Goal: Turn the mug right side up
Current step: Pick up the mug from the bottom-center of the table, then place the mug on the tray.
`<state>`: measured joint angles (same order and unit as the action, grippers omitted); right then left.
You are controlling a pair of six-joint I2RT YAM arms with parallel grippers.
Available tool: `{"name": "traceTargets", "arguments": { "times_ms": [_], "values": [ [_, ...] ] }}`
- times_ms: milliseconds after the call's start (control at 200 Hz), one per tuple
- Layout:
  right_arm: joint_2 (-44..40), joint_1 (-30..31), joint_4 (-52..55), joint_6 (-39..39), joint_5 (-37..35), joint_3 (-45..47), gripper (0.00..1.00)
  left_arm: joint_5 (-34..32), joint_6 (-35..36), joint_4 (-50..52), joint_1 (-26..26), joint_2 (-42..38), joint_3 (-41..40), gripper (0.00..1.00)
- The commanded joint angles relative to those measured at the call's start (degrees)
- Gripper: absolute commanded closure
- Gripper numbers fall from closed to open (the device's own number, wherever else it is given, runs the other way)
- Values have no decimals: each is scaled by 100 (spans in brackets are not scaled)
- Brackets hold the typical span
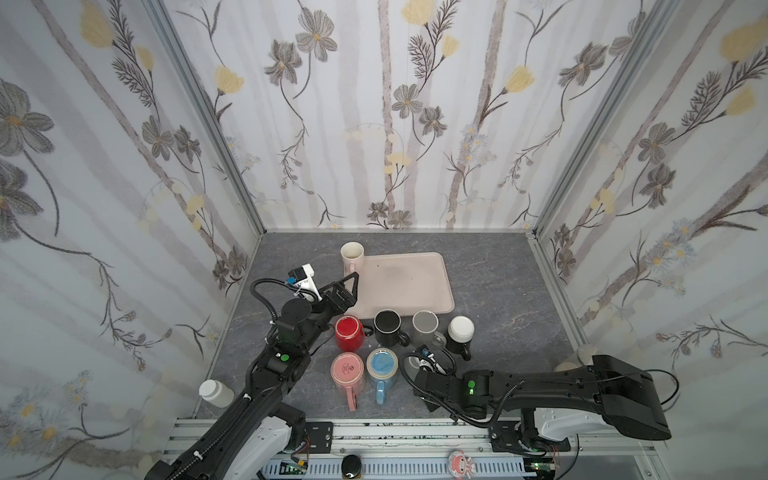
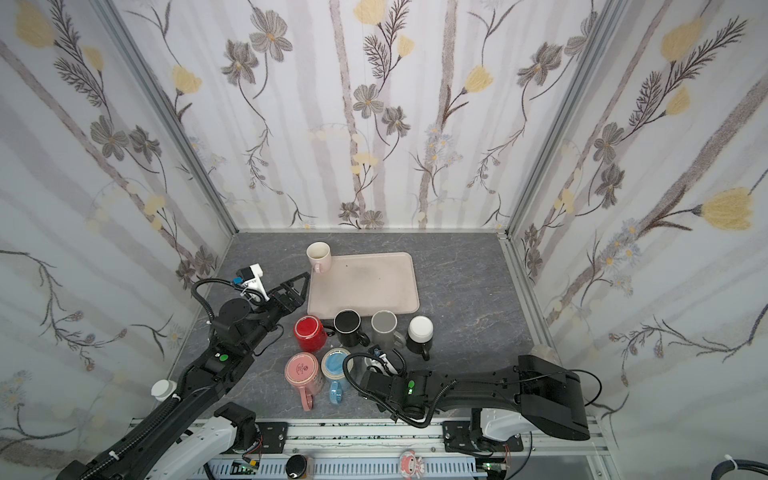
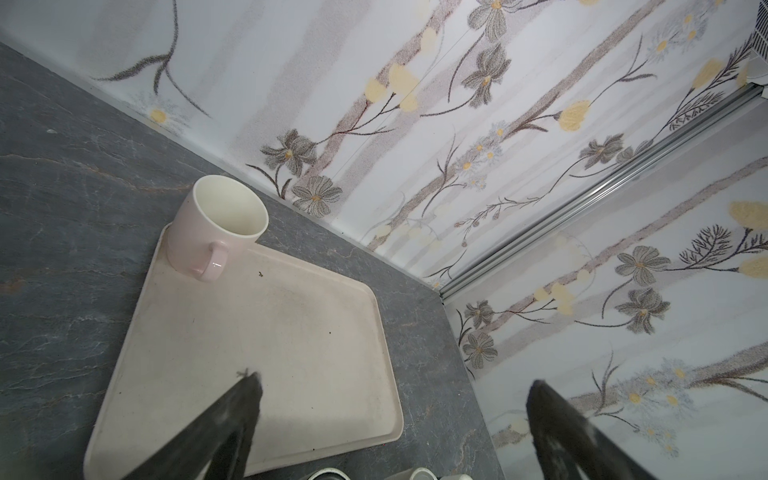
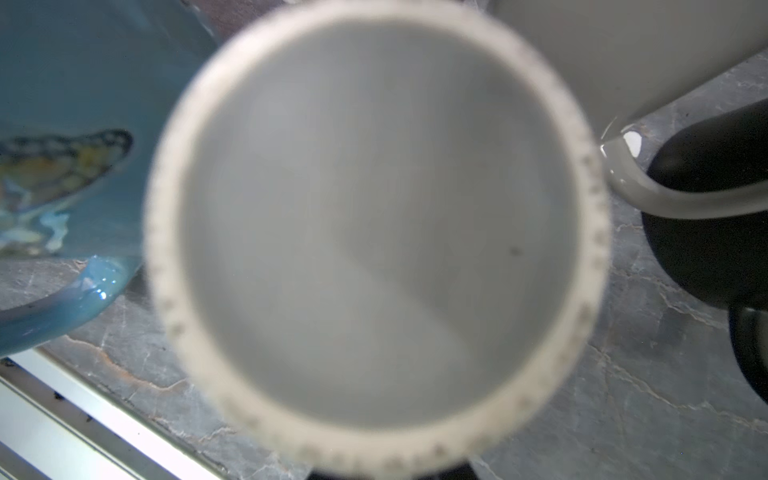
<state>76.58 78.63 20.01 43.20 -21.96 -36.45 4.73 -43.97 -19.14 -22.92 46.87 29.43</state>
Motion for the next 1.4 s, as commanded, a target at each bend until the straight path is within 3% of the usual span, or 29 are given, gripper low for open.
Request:
{"name": "traceTargets", "arguments": {
  "times_ms": [0,125,220,560,744,894,1024,1174,1394],
  "values": [
    [-37,18,55,40,-80,13,85,60,-94,-141,-2,21,-8,0],
    [-107,20,82,39,-70,56,89,74,-120,-193,-1,36,-13,0],
    [-241,29,77,57,-82,127,100,115,-141,-243,-2,70,-18,0],
    [-1462,316,146,6,-174,136,100,585,-340,-892,-11,226,-43,0],
    [-2317,59,269,-311,-646,-342,100,803,-291,-1215,-10,280,12,0],
    [-2349,-1219,-505,-1325,67,-846,100,977,-270,-1608,-12,250,-19,0],
    [-1956,-2378,-1985,-1823,1045,-1217,100,1292,-313,-1666,-9,448,179,0],
    [-1240,-3370,-3607,-1796,2304,-1710,100,1892,-630,-2365,-11,754,312,0],
    [-498,-3802,-6049,-779,3744,-1863,100,2384,-754,-2918,-20,962,558,5]
  ]
}}
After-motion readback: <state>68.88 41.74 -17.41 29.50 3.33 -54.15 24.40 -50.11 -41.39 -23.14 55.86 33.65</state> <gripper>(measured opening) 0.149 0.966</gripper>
